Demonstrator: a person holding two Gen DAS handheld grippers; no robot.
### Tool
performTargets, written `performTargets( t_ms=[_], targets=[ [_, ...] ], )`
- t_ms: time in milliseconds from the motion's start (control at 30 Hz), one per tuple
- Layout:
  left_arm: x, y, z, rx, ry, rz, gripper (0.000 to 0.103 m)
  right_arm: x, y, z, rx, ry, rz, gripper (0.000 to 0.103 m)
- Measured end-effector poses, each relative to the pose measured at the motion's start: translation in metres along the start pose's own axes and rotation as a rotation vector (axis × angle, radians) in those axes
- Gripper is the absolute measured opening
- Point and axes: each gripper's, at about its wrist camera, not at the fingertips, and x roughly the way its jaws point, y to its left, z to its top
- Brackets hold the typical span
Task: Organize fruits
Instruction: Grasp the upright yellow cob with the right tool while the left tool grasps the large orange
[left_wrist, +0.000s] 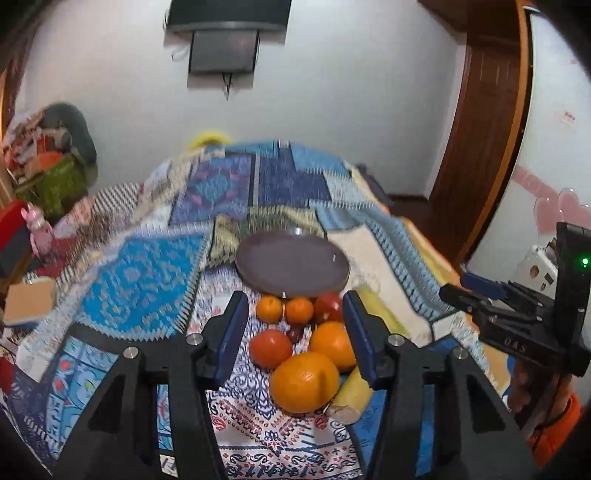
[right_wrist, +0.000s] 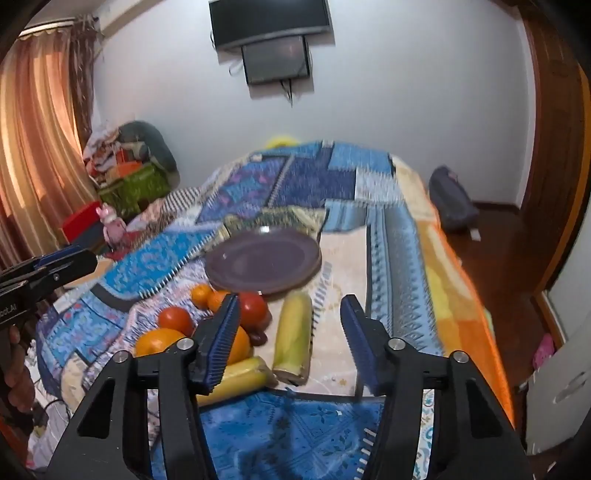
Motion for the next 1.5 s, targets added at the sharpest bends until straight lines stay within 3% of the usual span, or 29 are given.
performTargets(
  t_ms=[200,300,767,900,1100,1333,1500],
  targets=[
    [0.038,0.007,-0.017,-0.033,0.125,-0.039,0.053,0.039,-0.014,-0.007,0.011,0.105,0.034,0.047],
    [0.05,0.006,-0.023,-0.047,0.165,-0.05,0.059,0.057,-0.015,-0.011,0.021,0.141,0.048,0.047],
    [0.085,0.007,-0.041,-0.081,0.27,-0.069,0.064,0.122,-0.023,-0.026,0.024,0.287,0.08,0.041],
    [0.083,0.008,-0.045,-0.092,0.269,-0.064,0.069,0.117,-0.019,-0.028,0.021,0.272,0.073,0.035],
    [0.081,0.007,-0.048,-0.095,0.287,-0.054,0.076,0.099,-0.028,-0.034,0.019,0.279,0.07,0.035],
    [0.084,0.005,-0.063,-0.103,0.334,-0.056,0.077,0.065,-0.034,-0.047,-0.004,0.303,0.042,0.035],
    [0.089,0.004,-0.063,-0.105,0.339,-0.054,0.077,0.063,-0.03,-0.05,-0.017,0.322,0.038,0.035]
  ],
)
